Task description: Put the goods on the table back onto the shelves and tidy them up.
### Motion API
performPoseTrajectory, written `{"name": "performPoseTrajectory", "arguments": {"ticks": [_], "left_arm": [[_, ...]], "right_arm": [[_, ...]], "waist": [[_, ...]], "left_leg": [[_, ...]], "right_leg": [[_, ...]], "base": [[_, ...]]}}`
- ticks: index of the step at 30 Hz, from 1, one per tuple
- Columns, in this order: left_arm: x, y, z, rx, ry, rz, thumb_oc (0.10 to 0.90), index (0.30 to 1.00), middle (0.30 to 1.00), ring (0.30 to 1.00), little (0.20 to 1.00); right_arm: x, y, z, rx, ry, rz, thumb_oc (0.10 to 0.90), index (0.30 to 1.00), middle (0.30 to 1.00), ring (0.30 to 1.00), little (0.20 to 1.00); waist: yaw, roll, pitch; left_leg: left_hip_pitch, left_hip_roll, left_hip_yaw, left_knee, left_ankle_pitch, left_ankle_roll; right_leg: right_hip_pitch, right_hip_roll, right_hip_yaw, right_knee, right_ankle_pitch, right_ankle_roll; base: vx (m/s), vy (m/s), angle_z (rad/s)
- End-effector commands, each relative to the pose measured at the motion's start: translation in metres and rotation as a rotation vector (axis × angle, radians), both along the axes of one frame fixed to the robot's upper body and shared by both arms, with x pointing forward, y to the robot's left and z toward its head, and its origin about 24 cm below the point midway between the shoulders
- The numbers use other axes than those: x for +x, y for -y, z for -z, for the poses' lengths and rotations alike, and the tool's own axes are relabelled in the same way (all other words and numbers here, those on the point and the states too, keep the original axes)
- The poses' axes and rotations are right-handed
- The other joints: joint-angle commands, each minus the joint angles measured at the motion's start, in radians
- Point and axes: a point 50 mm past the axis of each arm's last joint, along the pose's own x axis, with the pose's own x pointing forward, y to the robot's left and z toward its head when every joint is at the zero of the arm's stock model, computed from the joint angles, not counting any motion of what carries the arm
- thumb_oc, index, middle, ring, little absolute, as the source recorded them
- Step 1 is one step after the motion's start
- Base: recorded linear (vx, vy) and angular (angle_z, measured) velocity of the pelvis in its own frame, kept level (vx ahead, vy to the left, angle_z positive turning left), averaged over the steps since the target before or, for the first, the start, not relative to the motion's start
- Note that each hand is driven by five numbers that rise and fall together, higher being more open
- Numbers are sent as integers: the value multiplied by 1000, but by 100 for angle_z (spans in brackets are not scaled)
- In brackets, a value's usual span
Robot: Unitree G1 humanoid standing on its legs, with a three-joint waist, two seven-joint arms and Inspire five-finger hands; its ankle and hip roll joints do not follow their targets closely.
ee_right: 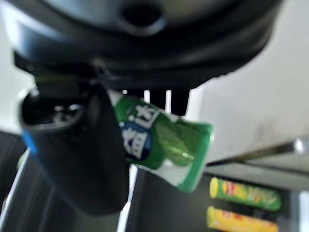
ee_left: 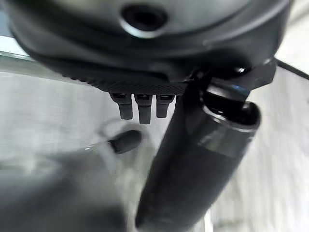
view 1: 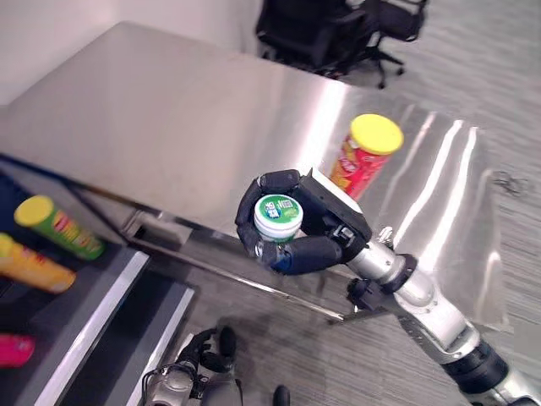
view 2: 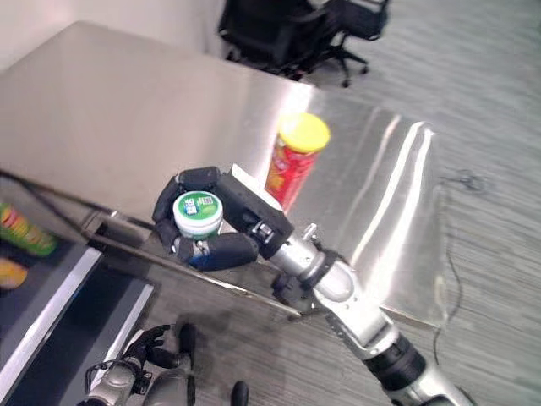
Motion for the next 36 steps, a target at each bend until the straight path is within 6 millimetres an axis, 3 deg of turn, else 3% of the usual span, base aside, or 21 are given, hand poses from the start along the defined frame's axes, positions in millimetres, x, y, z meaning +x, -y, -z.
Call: {"name": "performPoseTrajectory", "arguments": {"ticks": [1, 5, 8, 10, 12, 13, 16, 20, 22, 25, 26, 27, 28, 29, 31, 32, 33, 34, 36], "left_arm": [[-19, -4, 8, 52, -51, -7, 800, 900, 900, 900, 900], [-17, -6, 6, 92, -39, 43, 800, 900, 900, 900, 900], [-6, -9, 1, 165, -14, 103, 800, 900, 900, 900, 900], [8, -8, -6, 206, 27, 142, 800, 900, 900, 900, 900], [16, -6, -9, 225, 46, 168, 800, 900, 900, 900, 900], [19, -1, -10, 230, 51, 197, 800, 900, 900, 900, 900], [16, 5, -6, 211, 30, 239, 800, 900, 900, 900, 900], [16, 8, -7, 226, 30, 298, 800, 900, 900, 900, 900], [16, 7, -7, 254, 26, 356, 800, 900, 900, 900, 900], [10, -2, -6, 293, -1, 382, 800, 900, 900, 900, 900], [10, -2, -6, 293, -1, 382, 800, 900, 900, 900, 900], [7, -7, -5, 303, -17, 376, 800, 900, 900, 900, 900], [7, -7, -5, 303, -17, 376, 800, 900, 900, 900, 900], [5, -9, -4, 311, -31, 381, 800, 900, 900, 900, 900], [7, -13, -6, 316, -30, 361, 800, 900, 900, 900, 900], [7, -13, -6, 316, -31, 362, 800, 900, 900, 900, 900], [11, -13, -8, 326, -24, 380, 800, 900, 900, 900, 900], [11, -13, -8, 326, -25, 380, 800, 900, 900, 900, 900], [14, -7, -8, 333, -15, 426, 800, 900, 900, 900, 900]], "right_arm": [[-9, 6, -36, 159, 218, 72, 400, 300, 300, 300, 300], [-9, 11, -27, 137, 199, 107, 400, 300, 300, 300, 300], [-8, 13, -7, 118, 135, 137, 400, 300, 300, 300, 300], [-5, 15, -3, 108, 131, 162, 400, 300, 300, 300, 300], [-7, 14, -4, 111, 146, 167, 400, 300, 300, 300, 300], [-9, 12, -5, 110, 167, 168, 400, 300, 300, 300, 300], [-15, 11, -9, 124, 188, 159, 400, 300, 300, 300, 300], [-18, 10, -4, 134, 182, 192, 400, 300, 300, 300, 300], [-24, 9, 3, 147, 158, 194, 400, 300, 300, 300, 300], [-28, 3, 9, 171, 117, 179, 400, 300, 300, 300, 300], [-28, 3, 9, 171, 117, 179, 400, 300, 300, 300, 300], [-28, 1, 10, 152, 127, 183, 400, 300, 300, 300, 300], [-28, 0, 10, 152, 127, 183, 400, 300, 300, 300, 300], [-29, 5, 14, 135, 118, 207, 400, 300, 300, 300, 300], [-30, 12, 20, 113, 94, 236, 400, 300, 300, 300, 300], [-30, 13, 20, 113, 94, 236, 400, 300, 300, 300, 300], [-31, 19, 25, 88, 83, 270, 400, 300, 300, 300, 300], [-31, 20, 25, 88, 83, 271, 400, 300, 300, 300, 300], [-32, 25, 30, 69, 69, 298, 400, 300, 300, 300, 300]], "waist": [[-38, 19, -80], [-66, 40, -82], [-106, 55, -93], [-127, 61, -102], [-141, 64, -109], [-143, 68, -110], [-158, 76, -116], [-165, 78, -131], [-168, 69, -120], [-168, 41, -99], [-167, 41, -100], [-183, 31, -81], [-183, 31, -82], [-198, 39, -74], [-196, 42, -76], [-196, 41, -78], [-192, 29, -91], [-193, 29, -92], [-197, 28, -114]], "left_leg": [[91, 55, 54, 134, -100, -22], [162, 109, 100, 202, -191, -39], [259, 170, 165, 188, -160, -72], [307, 213, 218, 210, -124, -100], [330, 227, 237, 240, -109, -120], [342, 202, 221, 258, -131, -130], [398, 135, 244, 154, -237, -95], [454, 63, 283, -38, -256, -61], [470, 18, 279, -130, -245, -38], [484, -14, 290, -179, -236, -20], [484, -14, 290, -179, -236, -19], [470, -19, 270, -180, -228, -11], [469, -19, 271, -180, -228, -11], [447, -11, 229, -181, -224, 1], [411, -16, 186, -181, -217, 22], [409, -17, 184, -181, -217, 23], [345, -13, 155, -181, -160, 30], [344, -13, 154, -181, -160, 31], [318, -7, 126, -181, -145, 30]], "right_leg": [[-142, -29, 19, 103, 18, 128], [-136, -58, -69, 98, 5, 132], [-141, -79, -144, 102, 8, 131], [-143, -95, -188, 104, 15, 129], [-140, -96, -214, 107, 17, 124], [-142, -92, -229, 108, 24, 122], [-157, -92, -245, 110, 55, 142], [-206, -85, -245, 101, 123, 179], [-248, -87, -234, 108, 184, 223], [-287, -91, -194, 106, 274, 282], [-287, -91, -193, 105, 275, 282], [-335, -67, -90, 101, 321, 303], [-336, -67, -90, 101, 321, 303], [-345, -43, 56, 105, 273, 303], [-316, -59, 147, 137, 215, 299], [-318, -61, 146, 140, 212, 299], [-269, -91, 193, 191, 201, 277], [-269, -91, 192, 191, 201, 277], [-224, -100, 253, 213, 207, 278]], "base": [[-72, -16, 70], [25, 14, 103], [-8, 54, 197], [-43, 78, 120], [-55, 81, 86], [-100, 140, 114], [-137, 171, 39], [-135, 227, 30], [-181, 233, -32], [-140, 159, -3], [-143, 92, -46], [-94, 35, -34], [-183, 84, -20], [-138, 81, 7], [-163, 54, 55], [-314, -158, 106], [-244, -155, 108], [-262, -208, 114], [-59, -122, 79]]}}
